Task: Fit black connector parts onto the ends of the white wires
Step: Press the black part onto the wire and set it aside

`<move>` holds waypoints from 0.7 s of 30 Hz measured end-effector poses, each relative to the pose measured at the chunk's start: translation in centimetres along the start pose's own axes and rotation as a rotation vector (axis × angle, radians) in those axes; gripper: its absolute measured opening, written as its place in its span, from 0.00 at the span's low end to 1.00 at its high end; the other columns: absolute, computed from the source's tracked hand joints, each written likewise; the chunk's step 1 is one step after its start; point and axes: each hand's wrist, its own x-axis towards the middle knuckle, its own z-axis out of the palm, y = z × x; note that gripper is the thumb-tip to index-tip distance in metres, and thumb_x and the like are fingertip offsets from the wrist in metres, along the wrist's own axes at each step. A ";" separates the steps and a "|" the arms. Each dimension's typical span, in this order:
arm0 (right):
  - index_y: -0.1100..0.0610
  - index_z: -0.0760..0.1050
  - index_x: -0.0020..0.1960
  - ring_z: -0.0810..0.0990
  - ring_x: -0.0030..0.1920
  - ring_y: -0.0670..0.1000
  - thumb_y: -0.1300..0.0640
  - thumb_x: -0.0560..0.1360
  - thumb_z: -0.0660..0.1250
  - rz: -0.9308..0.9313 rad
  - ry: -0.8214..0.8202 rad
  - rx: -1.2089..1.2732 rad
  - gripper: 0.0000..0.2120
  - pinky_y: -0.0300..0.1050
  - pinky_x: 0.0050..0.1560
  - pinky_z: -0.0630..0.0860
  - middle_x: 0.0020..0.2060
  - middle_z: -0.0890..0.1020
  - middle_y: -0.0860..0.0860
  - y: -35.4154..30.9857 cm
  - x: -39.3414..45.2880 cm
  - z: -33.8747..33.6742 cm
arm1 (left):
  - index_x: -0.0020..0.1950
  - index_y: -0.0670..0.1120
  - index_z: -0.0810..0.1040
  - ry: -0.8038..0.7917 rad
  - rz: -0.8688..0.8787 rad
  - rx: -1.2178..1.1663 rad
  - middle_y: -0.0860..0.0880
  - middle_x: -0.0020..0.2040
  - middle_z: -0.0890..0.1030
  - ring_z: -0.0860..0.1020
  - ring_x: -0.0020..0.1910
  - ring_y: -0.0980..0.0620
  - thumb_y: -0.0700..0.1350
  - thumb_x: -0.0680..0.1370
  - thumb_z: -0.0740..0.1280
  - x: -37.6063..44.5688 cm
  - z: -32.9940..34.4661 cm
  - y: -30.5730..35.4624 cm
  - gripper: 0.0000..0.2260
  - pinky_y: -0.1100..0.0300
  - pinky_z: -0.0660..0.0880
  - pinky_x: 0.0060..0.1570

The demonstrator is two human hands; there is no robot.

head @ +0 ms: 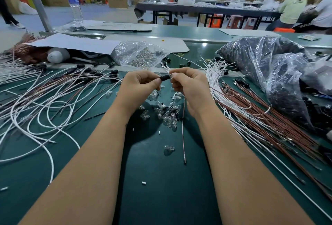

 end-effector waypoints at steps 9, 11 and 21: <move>0.58 0.79 0.41 0.76 0.30 0.45 0.63 0.77 0.67 0.026 -0.003 -0.012 0.06 0.37 0.34 0.74 0.30 0.79 0.50 0.1 -0.2 0.2 | 0.43 0.43 0.82 -0.005 -0.002 0.012 0.52 0.31 0.82 0.68 0.23 0.62 0.37 0.76 0.69 -0.1 0.2 -0.1 0.04 0.70 0.64 0.26; 0.58 0.77 0.41 0.75 0.30 0.46 0.63 0.77 0.66 0.101 0.003 0.011 0.06 0.38 0.34 0.73 0.30 0.79 0.51 0.2 -0.2 0.3 | 0.43 0.42 0.82 0.001 0.007 0.018 0.48 0.34 0.82 0.71 0.28 0.58 0.37 0.76 0.70 -0.1 0.2 -0.1 0.03 0.67 0.67 0.30; 0.59 0.76 0.41 0.74 0.29 0.46 0.64 0.78 0.66 0.110 0.002 -0.025 0.07 0.38 0.31 0.71 0.30 0.78 0.52 0.7 -0.3 0.0 | 0.42 0.42 0.83 -0.009 -0.008 0.040 0.51 0.31 0.81 0.73 0.32 0.53 0.39 0.75 0.71 -0.2 0.2 -0.4 0.03 0.63 0.69 0.35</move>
